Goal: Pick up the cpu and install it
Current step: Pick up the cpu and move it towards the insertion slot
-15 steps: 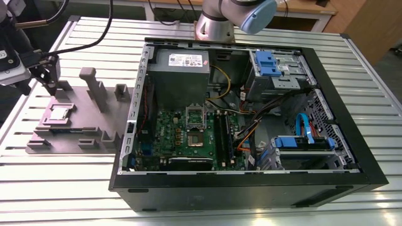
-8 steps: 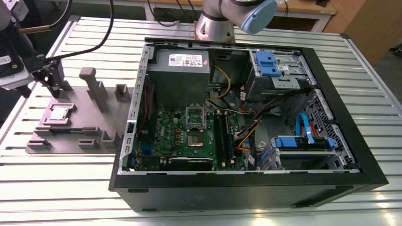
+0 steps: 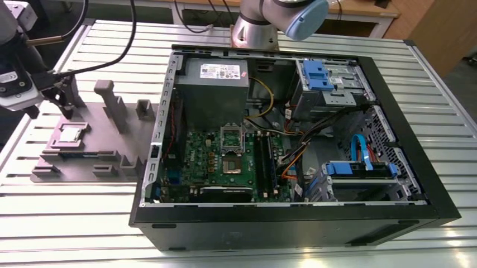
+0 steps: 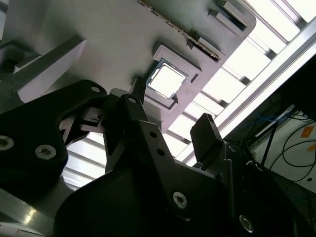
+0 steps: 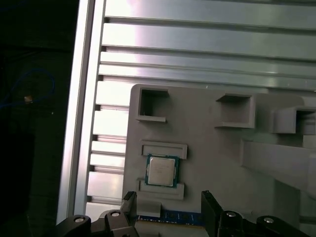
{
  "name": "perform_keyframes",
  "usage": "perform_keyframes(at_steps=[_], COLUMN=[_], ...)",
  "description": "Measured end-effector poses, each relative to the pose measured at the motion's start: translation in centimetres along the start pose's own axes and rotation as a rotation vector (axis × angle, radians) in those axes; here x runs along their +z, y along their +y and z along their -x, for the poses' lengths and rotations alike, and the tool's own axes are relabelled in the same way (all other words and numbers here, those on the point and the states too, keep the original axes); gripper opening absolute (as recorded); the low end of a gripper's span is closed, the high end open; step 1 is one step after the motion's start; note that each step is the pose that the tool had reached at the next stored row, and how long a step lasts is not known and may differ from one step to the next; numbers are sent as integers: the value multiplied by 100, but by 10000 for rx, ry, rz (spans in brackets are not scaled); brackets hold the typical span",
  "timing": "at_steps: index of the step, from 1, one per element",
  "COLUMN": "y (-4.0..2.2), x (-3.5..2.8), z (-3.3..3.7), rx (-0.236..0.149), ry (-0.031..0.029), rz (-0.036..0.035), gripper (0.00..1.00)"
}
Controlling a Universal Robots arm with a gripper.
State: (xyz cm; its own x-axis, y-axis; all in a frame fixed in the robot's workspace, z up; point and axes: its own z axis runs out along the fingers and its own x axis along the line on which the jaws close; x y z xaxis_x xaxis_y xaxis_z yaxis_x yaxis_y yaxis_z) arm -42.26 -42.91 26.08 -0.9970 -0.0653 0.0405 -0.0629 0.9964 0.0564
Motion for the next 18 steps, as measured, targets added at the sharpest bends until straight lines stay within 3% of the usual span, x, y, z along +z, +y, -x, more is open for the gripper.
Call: perform_keyframes(at_steps=[18], y=[-13], x=[200], z=[8], rx=[1], ry=[1], rz=[-1], gripper=[63])
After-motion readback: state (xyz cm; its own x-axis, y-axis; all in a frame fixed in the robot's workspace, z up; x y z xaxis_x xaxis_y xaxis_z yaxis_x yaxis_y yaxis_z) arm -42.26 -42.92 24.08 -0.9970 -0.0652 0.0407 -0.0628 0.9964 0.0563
